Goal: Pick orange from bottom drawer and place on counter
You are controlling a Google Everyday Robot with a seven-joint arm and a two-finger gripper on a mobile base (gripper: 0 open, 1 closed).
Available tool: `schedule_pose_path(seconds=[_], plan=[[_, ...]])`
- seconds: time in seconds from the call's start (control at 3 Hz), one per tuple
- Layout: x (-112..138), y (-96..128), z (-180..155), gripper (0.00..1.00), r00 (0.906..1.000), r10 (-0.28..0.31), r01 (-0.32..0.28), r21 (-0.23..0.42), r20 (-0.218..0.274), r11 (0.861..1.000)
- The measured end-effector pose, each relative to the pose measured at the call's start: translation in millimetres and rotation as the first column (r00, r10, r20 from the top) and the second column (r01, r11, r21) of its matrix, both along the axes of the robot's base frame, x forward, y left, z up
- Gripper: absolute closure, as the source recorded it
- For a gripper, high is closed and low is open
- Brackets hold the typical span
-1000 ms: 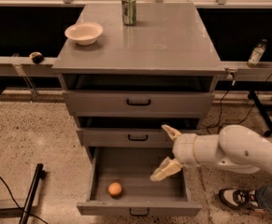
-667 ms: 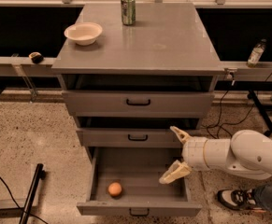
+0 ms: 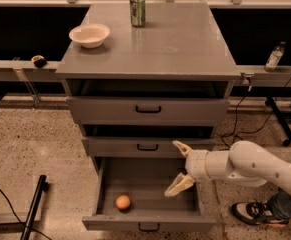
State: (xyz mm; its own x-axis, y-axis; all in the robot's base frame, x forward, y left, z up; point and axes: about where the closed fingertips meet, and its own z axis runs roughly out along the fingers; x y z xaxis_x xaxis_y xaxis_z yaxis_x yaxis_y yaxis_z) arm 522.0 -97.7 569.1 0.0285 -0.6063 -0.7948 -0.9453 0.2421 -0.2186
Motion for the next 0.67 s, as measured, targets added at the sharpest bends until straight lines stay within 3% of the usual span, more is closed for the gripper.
schedule_pose_path(seconds=[0.33, 0.67], plan=[[7.3, 7.4, -106.3, 0.0, 0.9958, 0.032, -0.034, -0.022, -0.086, 0.999], [1.4, 19.2, -202.9, 0.0, 0.9819, 0.058, -0.063, -0.021, -0.18, 0.998]])
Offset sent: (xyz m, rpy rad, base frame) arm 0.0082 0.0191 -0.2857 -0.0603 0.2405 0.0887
